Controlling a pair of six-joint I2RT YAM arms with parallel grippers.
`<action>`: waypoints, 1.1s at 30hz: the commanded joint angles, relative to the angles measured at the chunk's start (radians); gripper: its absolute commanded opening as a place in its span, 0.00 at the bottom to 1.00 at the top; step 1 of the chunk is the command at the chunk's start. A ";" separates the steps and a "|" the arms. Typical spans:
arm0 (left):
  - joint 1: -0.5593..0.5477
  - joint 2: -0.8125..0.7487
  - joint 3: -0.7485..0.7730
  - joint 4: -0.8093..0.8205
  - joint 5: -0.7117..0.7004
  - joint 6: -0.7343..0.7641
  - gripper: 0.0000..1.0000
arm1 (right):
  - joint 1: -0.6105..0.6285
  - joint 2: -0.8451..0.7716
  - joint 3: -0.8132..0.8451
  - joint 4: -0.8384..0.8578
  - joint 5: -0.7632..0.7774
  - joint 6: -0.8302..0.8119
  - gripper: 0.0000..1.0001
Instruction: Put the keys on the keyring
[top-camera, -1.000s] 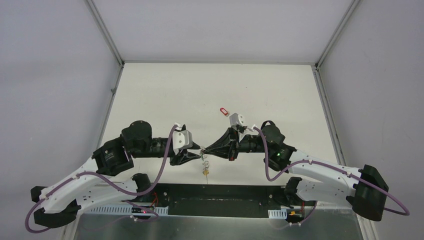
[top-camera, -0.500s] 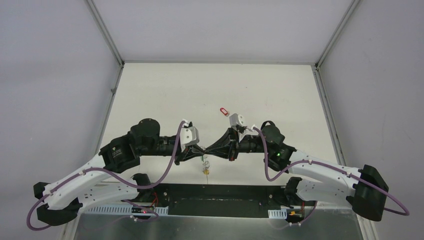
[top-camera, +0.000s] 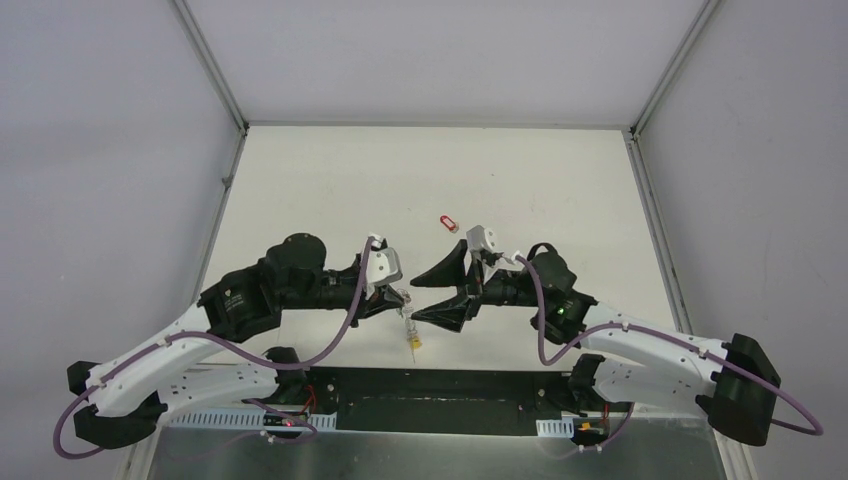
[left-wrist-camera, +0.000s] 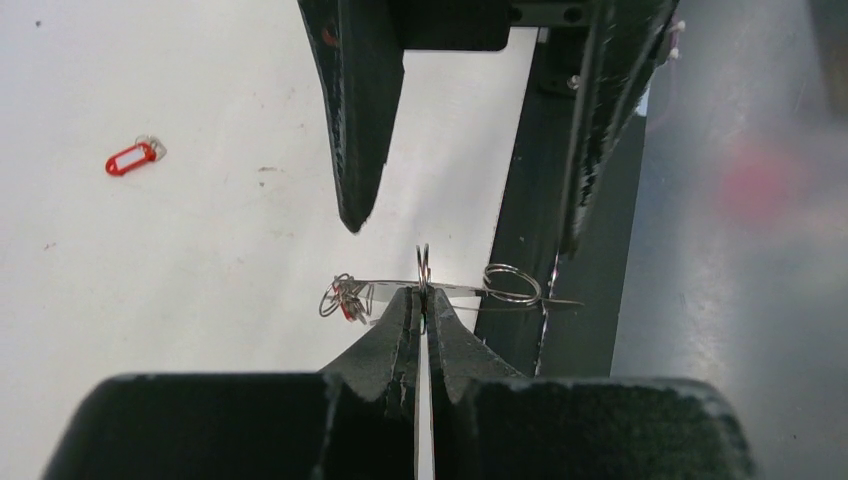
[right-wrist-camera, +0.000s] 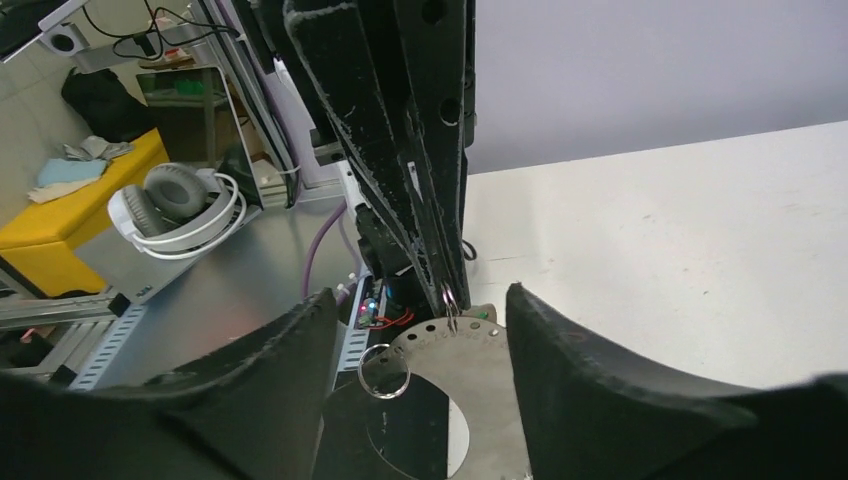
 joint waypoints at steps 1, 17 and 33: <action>-0.007 0.047 0.138 -0.085 -0.039 0.035 0.00 | 0.001 -0.055 -0.015 0.059 0.042 -0.015 0.69; -0.008 0.399 0.633 -0.660 -0.023 0.203 0.00 | 0.001 -0.036 -0.016 0.076 0.035 -0.011 0.60; -0.007 0.654 0.952 -0.953 0.024 0.199 0.00 | 0.003 0.089 0.022 0.219 -0.009 0.050 0.35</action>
